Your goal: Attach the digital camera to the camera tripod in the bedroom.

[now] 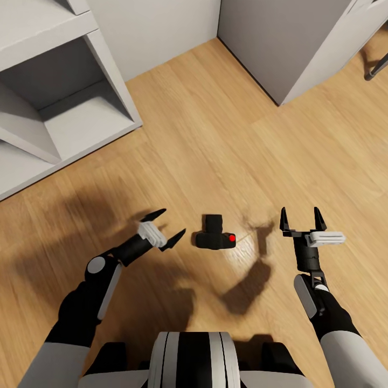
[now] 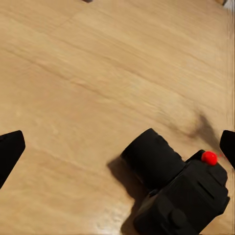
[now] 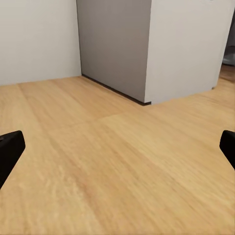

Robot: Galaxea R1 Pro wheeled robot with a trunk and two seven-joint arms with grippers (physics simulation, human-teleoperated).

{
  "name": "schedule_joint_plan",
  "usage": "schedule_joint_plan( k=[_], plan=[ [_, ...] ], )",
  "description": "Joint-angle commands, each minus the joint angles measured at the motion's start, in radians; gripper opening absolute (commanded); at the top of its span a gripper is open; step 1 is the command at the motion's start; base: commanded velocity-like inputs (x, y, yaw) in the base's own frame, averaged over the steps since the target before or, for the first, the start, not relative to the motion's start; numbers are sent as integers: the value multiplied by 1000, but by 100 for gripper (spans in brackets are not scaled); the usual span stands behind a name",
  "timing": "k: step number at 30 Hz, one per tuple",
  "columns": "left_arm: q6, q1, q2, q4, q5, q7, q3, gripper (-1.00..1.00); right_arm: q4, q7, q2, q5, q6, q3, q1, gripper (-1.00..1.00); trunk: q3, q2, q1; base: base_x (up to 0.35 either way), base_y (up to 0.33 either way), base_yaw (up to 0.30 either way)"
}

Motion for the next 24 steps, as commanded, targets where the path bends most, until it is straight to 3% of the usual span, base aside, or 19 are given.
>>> schedule_joint_plan(
  k=[1,2,8,18,24],
  plan=[
    [-7,0,0,0,-4,-2,-7,100,1,10,0,-9,-1,-1,0,100,0,0,0,0,0,0],
    [-7,0,5,2,-7,-2,-50,100,1,10,0,-10,-1,-1,0,100,0,0,0,0,0,0],
    [-11,1,27,8,-8,-1,-83,100,1,10,0,-9,-1,-1,0,100,0,0,0,0,0,0],
    [-12,1,59,51,-7,4,-97,100,1,10,0,-9,-1,-1,0,100,0,0,0,0,0,0],
    [-13,0,60,54,-6,7,-94,100,1,10,0,-9,-1,-1,0,100,0,0,0,0,0,0]
  ],
)
